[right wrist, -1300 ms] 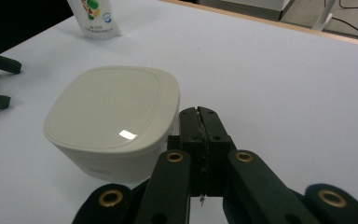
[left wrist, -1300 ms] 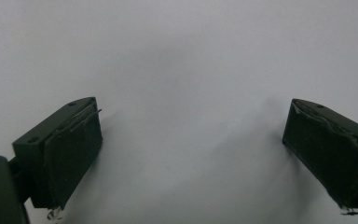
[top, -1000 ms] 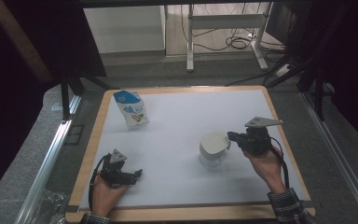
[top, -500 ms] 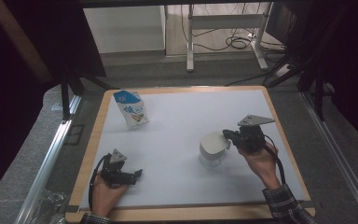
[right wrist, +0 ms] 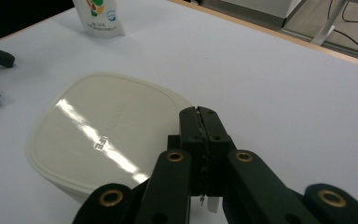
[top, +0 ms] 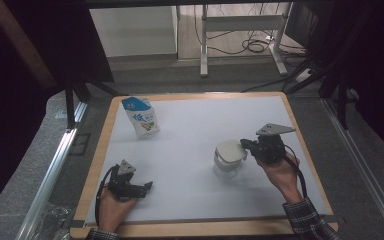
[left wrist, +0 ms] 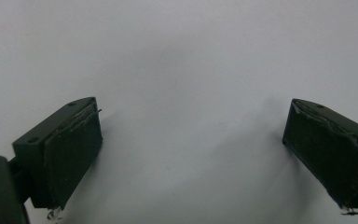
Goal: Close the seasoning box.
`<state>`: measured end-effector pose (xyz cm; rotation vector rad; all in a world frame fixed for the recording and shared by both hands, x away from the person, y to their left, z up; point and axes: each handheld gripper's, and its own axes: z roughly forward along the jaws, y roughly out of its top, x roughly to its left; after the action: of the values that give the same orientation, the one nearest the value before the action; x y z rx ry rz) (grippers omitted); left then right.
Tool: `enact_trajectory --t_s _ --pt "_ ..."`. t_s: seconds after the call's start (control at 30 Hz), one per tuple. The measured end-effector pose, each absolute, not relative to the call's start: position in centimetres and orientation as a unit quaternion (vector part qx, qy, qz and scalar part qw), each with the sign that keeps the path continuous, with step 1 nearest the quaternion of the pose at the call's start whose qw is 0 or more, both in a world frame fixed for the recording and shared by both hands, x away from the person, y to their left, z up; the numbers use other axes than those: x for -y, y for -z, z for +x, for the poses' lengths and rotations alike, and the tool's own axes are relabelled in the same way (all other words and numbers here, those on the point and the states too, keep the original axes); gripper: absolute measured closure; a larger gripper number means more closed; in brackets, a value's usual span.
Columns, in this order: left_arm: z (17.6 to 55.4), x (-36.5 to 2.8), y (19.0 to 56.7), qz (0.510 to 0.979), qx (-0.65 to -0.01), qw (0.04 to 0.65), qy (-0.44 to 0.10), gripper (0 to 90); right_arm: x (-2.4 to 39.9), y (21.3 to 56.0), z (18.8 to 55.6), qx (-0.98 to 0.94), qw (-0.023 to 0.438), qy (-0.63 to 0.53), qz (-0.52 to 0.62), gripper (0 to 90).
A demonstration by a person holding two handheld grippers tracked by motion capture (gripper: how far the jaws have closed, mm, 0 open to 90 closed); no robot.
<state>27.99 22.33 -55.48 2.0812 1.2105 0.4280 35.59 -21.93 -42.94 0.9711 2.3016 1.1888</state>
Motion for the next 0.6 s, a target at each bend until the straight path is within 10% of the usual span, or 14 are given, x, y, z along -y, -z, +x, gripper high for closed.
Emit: enact_trajectory --t_s 0.6 --pt "28.0 -22.36 55.46 0.801 -0.464 0.34 -0.164 4.6 22.47 43.33 36.11 -0.814 0.173 -0.429 0.352 89.8"
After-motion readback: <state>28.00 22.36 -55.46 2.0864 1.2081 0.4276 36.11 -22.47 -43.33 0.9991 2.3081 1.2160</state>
